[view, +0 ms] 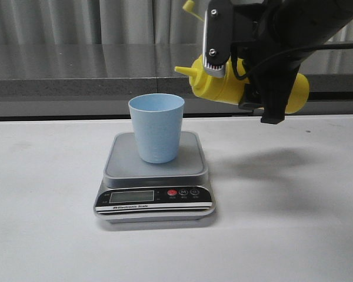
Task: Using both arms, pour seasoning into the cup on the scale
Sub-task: 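Lift the bottle and tilt its nozzle down over the cup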
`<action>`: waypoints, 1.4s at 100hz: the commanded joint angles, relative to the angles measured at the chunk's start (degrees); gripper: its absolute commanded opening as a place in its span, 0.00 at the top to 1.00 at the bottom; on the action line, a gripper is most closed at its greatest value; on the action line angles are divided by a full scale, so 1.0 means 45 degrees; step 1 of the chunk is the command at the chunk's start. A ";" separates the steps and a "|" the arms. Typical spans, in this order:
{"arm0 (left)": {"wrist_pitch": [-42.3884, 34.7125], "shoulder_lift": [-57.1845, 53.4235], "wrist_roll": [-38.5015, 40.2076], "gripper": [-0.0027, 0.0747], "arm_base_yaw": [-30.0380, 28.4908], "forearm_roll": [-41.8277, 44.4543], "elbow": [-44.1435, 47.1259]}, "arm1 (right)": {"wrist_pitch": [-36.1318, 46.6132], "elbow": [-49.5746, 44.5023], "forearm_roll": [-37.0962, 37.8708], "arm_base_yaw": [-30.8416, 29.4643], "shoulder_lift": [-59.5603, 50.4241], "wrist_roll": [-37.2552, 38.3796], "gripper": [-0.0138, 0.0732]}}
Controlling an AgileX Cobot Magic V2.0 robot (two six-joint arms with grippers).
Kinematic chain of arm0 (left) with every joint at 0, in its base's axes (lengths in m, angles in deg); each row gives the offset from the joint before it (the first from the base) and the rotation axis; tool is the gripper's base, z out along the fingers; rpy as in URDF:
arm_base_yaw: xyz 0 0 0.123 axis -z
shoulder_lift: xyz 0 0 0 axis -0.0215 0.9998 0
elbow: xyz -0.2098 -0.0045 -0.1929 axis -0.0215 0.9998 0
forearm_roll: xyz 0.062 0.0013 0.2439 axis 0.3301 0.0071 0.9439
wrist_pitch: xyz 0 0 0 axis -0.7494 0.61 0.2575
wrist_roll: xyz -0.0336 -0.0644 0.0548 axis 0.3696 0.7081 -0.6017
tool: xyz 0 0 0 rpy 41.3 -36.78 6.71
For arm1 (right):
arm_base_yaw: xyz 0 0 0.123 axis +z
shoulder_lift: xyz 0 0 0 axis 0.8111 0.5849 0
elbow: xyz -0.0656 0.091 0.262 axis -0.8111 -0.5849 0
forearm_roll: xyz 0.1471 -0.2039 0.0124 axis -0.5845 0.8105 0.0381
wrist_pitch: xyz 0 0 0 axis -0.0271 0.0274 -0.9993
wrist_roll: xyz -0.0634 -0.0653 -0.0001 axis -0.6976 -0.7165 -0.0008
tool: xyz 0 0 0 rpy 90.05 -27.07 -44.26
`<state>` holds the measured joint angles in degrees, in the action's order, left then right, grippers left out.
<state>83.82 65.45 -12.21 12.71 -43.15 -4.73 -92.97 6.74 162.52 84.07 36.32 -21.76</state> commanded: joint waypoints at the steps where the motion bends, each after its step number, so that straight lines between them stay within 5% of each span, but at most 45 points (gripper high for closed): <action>1: -0.0956 0.0123 0.0085 0.99 -0.0031 0.0049 -0.0344 | -0.0299 0.0648 0.0604 0.0183 -0.0428 -0.0078 0.56; 55: -0.0956 0.0123 0.0085 0.99 -0.0031 0.0049 -0.0344 | -0.1044 0.1156 0.3864 0.0617 -0.0182 -0.0078 0.56; 104: -0.0956 0.0123 0.0085 0.99 -0.0031 0.0049 -0.0344 | -0.1053 0.1156 0.4334 0.0617 -0.0182 0.0063 0.56; 140: -0.0956 0.0123 0.0085 0.99 -0.0031 0.0049 -0.0344 | -0.1248 0.1156 0.4326 0.0617 -0.0182 0.4335 0.56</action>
<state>83.82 65.45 -12.21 12.71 -43.15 -4.73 -96.71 10.01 180.16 86.79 37.97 -6.75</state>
